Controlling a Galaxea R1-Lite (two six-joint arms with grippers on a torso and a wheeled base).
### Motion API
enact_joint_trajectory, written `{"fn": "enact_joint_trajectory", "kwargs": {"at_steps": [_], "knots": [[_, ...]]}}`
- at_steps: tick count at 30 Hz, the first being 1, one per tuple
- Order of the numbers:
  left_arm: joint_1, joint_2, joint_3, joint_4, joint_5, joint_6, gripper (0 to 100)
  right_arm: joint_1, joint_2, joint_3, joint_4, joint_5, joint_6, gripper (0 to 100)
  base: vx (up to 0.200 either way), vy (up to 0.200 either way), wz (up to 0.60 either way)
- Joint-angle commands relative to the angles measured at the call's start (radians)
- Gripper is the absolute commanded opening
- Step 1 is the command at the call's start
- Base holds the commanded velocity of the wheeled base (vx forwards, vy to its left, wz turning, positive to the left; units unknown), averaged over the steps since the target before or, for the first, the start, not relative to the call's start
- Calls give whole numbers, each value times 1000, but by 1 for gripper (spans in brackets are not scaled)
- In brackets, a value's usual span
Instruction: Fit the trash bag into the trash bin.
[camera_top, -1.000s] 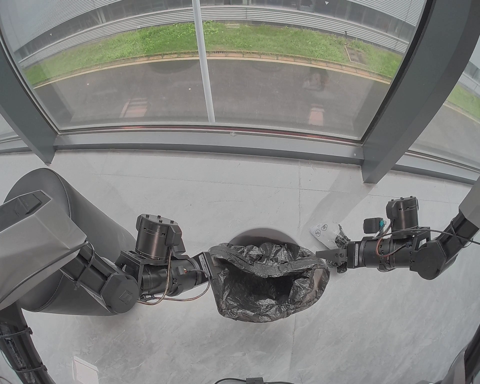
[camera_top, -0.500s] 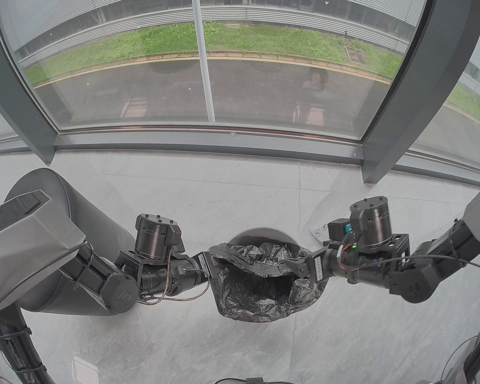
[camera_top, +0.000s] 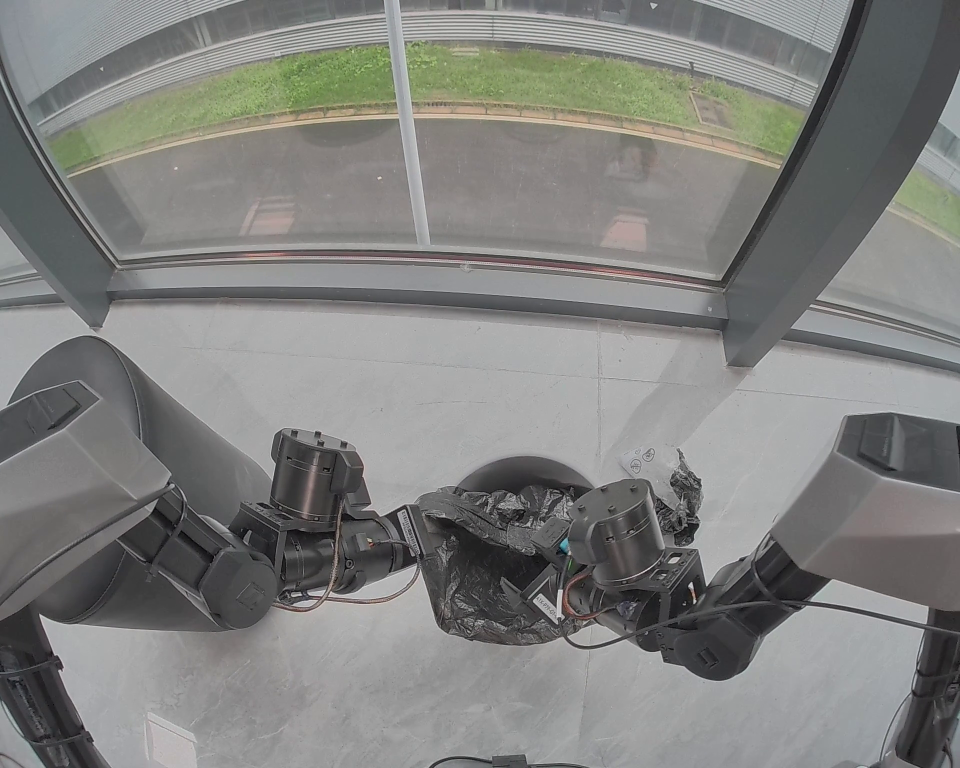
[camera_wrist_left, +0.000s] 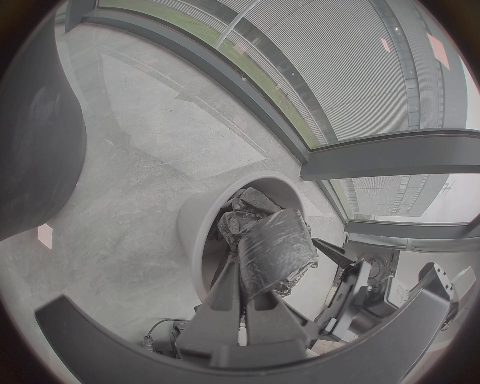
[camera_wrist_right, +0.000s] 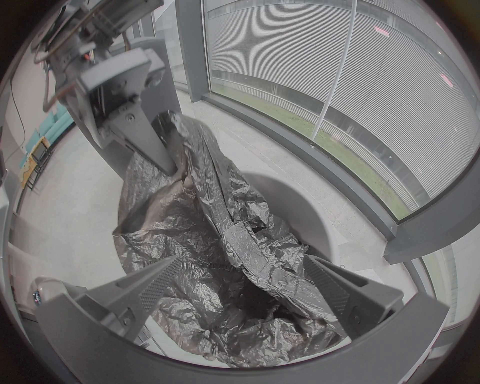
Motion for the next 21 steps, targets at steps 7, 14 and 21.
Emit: {"fn": "enact_joint_trajectory", "kwargs": {"at_steps": [7,14,21], "knots": [[-1,0,-1,-1,0,0,0,-19,150,-82,-6,-16,5,100,0,0,0],[-1,0,-1,-1,1,1,0,-34,227,-100,-160,-36,5,100,0,0,0],[-5,1,0,-1,1,1,0,-43,219,-113,-161,-55,3,0,0,0,0]]}}
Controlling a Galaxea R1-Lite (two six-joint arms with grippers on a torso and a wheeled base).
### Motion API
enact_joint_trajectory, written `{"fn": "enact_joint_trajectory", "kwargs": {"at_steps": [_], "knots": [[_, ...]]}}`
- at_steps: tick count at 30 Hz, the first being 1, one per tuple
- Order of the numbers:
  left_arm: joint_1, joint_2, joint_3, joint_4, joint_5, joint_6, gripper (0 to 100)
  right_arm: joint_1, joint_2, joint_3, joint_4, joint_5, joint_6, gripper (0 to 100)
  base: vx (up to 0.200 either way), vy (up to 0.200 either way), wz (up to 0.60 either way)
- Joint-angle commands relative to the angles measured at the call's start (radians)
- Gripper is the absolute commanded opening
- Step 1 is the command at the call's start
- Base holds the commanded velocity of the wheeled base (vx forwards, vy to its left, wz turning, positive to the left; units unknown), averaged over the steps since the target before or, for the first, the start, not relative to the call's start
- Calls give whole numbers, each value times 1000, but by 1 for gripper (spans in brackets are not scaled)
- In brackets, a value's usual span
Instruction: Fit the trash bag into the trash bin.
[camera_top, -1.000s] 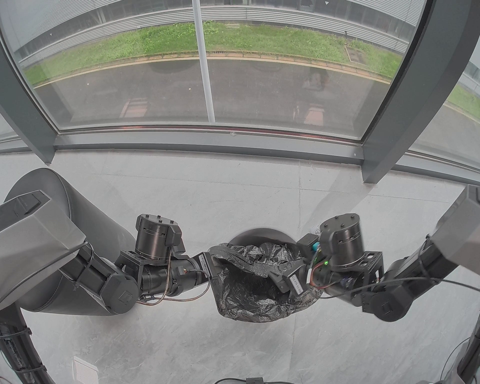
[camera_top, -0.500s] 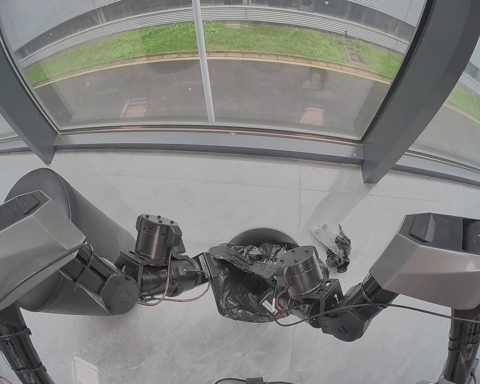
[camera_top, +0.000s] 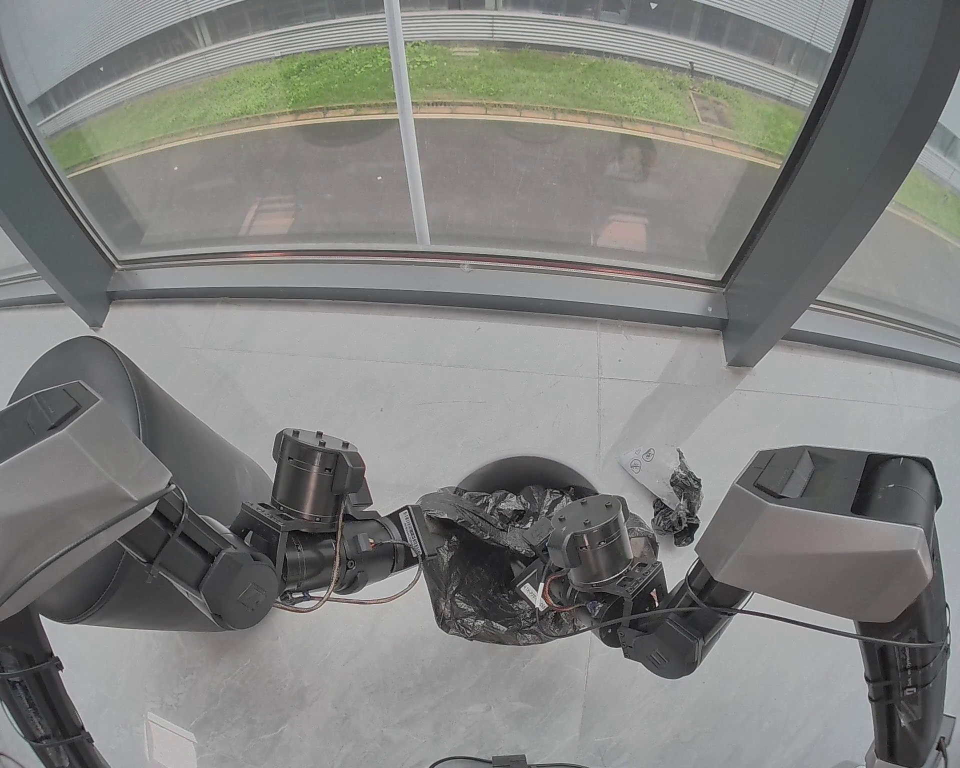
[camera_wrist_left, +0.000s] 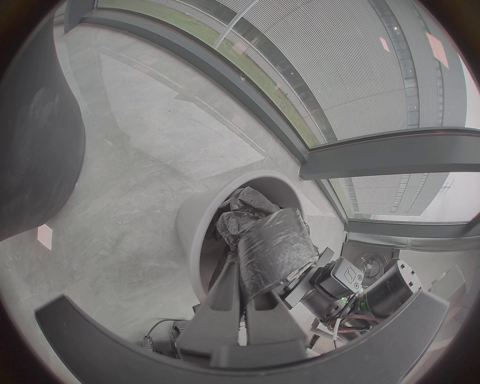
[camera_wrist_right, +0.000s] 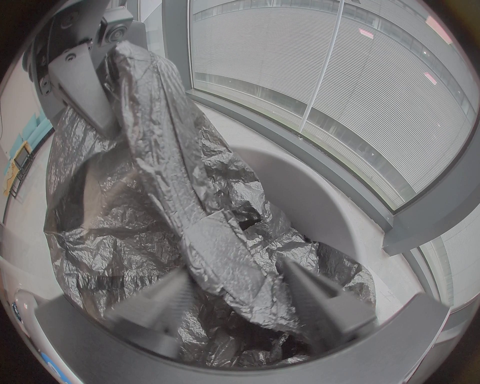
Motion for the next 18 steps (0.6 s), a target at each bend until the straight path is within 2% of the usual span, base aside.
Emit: {"fn": "enact_joint_trajectory", "kwargs": {"at_steps": [1,17,18], "knots": [[0,2,1,-1,0,0,0,-8,6,0,0,0,-1,0,0,0,0],[-9,-4,13,-8,6,4,0,-51,-98,23,6,-2,-15,0,0,0,0],[-9,-12,39,-59,27,47,0,-65,-116,17,6,0,-16,0,0,0,0]]}}
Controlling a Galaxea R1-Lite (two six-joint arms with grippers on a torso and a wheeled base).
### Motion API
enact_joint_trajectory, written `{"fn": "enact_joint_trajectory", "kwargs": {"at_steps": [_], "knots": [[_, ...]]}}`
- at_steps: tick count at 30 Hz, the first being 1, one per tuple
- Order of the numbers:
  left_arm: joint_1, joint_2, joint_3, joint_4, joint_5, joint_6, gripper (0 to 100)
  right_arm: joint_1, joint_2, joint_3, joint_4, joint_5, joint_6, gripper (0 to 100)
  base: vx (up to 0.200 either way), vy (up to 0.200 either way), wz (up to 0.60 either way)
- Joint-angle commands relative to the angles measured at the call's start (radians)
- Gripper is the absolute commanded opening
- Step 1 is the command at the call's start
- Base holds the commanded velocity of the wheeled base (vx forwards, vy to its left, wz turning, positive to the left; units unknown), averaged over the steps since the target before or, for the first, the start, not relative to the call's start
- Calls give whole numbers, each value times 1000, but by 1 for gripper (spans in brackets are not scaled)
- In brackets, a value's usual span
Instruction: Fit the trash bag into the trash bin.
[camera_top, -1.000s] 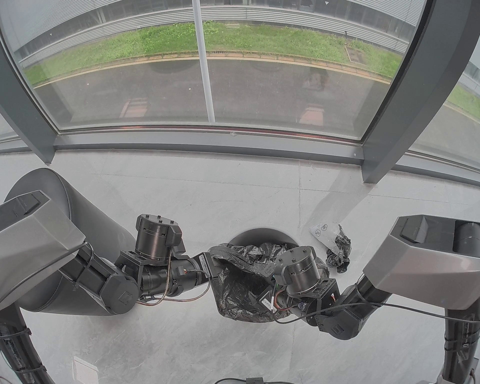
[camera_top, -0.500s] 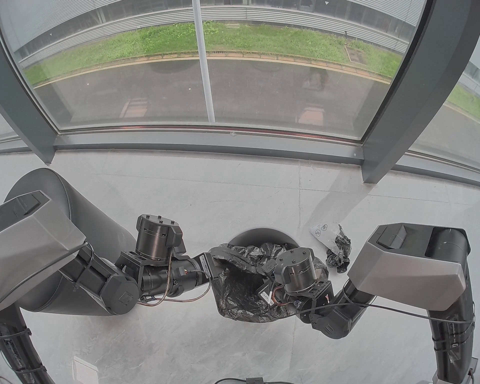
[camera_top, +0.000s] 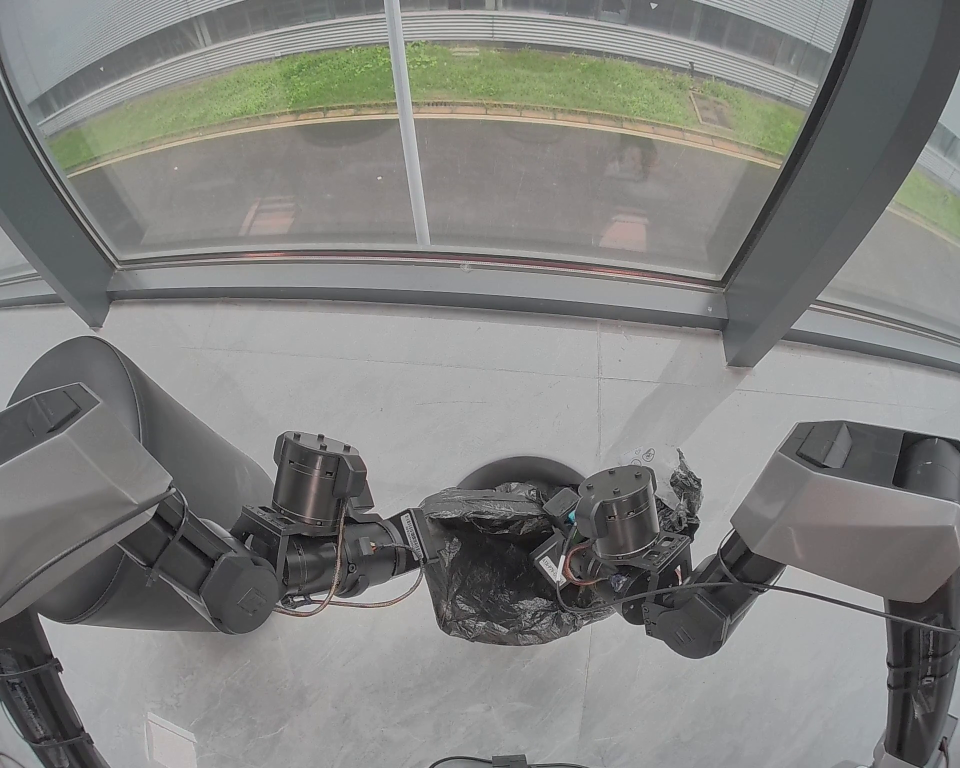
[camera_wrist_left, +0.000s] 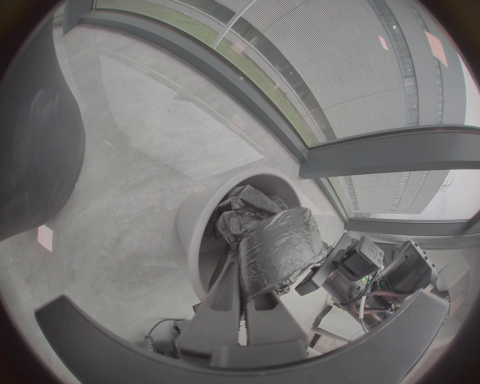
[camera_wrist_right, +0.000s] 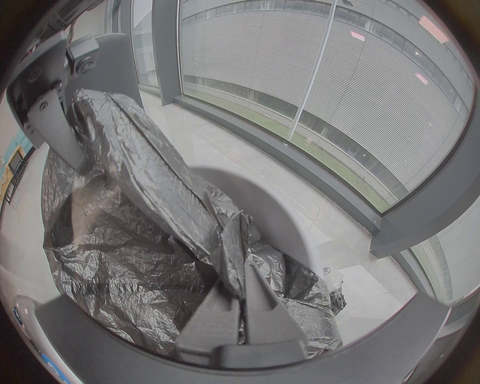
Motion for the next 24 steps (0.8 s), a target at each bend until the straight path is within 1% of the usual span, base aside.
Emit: {"fn": "enact_joint_trajectory", "kwargs": {"at_steps": [1,5,12,16,24], "knots": [[-2,-17,47,-86,37,65,0,-25,-50,-11,0,2,-2,0,0,0,0],[-2,-48,87,-158,48,97,0,-48,-76,-34,4,3,-2,0,0,0,0],[1,-51,91,-165,39,96,0,-65,-88,-80,29,5,2,0,0,0,0],[9,-45,88,-167,34,97,0,-92,-74,-134,47,14,4,0,0,0,0],[41,-16,81,-182,-19,96,0,-117,15,-232,47,19,9,0,0,0,0]]}}
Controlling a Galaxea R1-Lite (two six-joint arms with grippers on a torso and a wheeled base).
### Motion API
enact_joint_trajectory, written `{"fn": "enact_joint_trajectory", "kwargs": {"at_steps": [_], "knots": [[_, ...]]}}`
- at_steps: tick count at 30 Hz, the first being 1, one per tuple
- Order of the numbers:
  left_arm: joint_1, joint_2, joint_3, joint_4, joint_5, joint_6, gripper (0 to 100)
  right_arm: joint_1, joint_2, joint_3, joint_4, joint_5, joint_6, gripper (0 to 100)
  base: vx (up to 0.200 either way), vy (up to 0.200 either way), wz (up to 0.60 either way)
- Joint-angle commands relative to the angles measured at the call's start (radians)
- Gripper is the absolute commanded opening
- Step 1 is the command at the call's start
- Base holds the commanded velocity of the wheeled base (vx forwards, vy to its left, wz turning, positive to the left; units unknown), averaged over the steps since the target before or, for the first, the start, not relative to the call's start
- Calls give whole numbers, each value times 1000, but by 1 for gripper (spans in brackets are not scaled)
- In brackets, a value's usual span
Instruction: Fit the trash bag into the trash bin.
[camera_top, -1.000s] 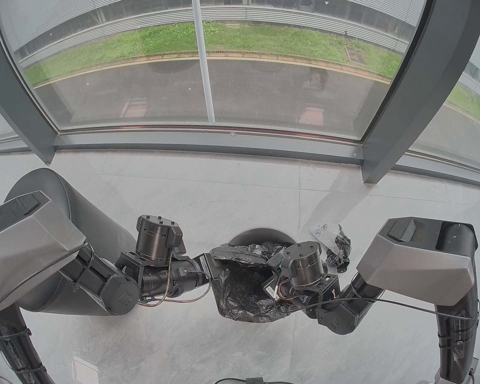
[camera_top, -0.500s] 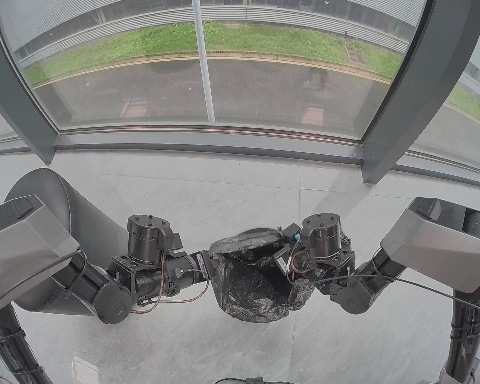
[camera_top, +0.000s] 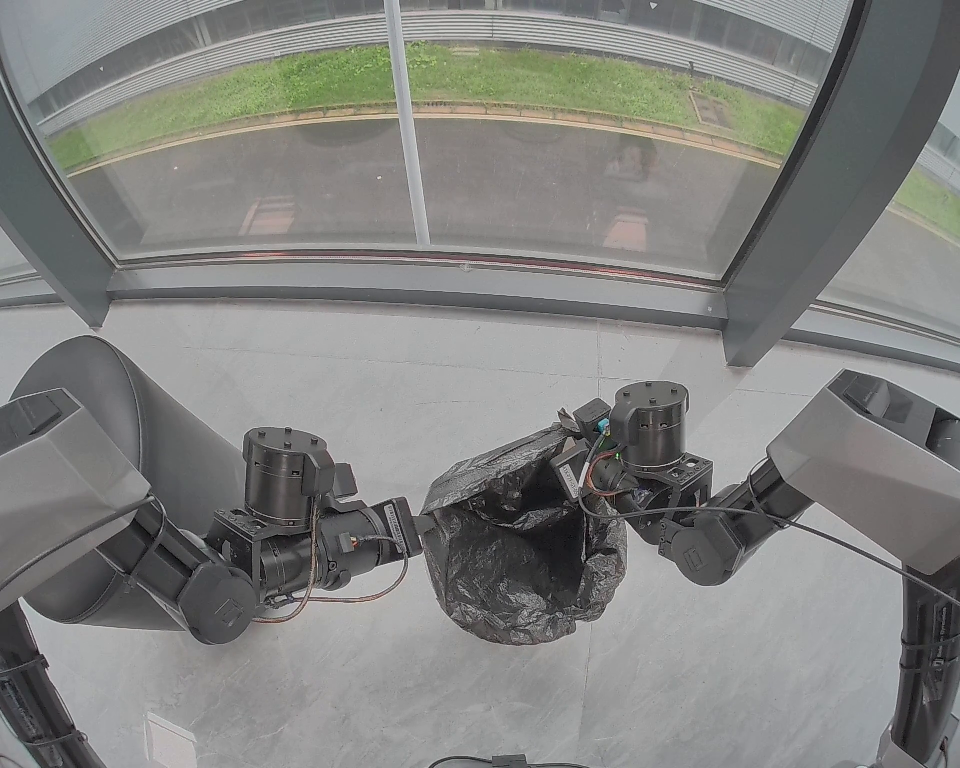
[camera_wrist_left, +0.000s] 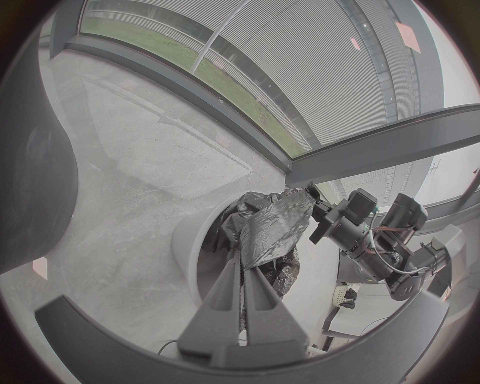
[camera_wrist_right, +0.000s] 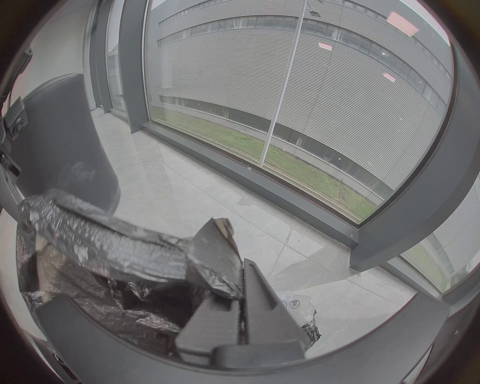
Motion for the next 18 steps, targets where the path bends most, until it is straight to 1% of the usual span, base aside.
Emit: {"fn": "enact_joint_trajectory", "kwargs": {"at_steps": [1,5,9,18], "knots": [[21,33,-7,-16,-15,1,0,-9,59,-53,-1,0,2,0,0,0,0],[39,72,-8,-53,-28,1,0,-4,79,-83,-1,3,16,0,0,0,0],[47,99,-17,-85,-31,3,0,-1,84,-91,-1,22,16,0,0,0,0],[57,125,-36,-88,-31,6,0,-1,81,-86,-2,25,19,0,0,0,0]]}}
